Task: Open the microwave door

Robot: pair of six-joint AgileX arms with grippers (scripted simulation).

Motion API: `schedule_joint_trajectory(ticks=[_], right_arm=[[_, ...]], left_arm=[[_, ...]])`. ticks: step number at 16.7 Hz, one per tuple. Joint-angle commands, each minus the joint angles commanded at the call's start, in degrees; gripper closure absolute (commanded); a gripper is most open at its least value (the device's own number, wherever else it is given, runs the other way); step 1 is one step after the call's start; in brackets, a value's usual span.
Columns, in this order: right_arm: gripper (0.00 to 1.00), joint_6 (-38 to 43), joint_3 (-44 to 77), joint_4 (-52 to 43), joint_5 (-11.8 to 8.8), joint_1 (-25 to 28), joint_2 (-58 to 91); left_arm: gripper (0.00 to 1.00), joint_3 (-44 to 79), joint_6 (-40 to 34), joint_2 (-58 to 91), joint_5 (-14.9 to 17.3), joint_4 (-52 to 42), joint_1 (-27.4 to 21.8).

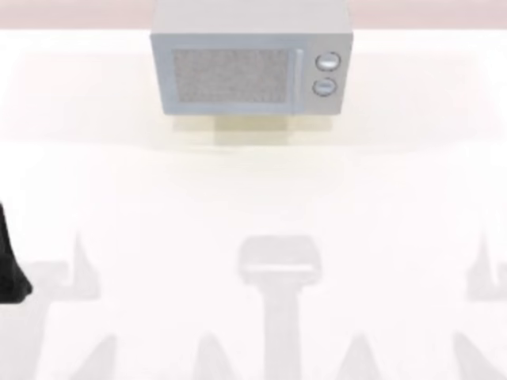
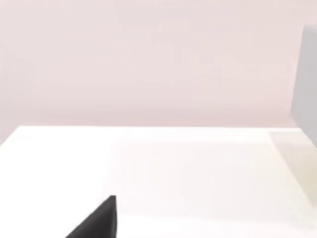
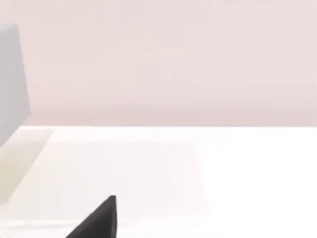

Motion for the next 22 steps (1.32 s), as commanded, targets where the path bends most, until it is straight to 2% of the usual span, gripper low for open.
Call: schedule_joint_trajectory(ticks=[4, 8, 12, 22], right_arm=[[0.00, 0.0, 0.0, 0.0, 0.0, 0.0, 0.0], [0.00, 0.0, 0.0, 0.0, 0.0, 0.0, 0.0], [0.00, 0.0, 0.0, 0.0, 0.0, 0.0, 0.0], [0.00, 0.0, 0.0, 0.0, 0.0, 0.0, 0.0]], left_arm=[[0.00, 1.7, -0.5, 1.7, -0.7, 0.0, -1.1], [0.00, 11.2, -3.4, 12.5, -5.1, -0.4, -7.1], [0.00, 25.9, -8.0, 31.6, -12.8, -1.7, -15.9], [0.00, 67.0, -21.3, 89.1, -35.5, -6.3, -39.7]])
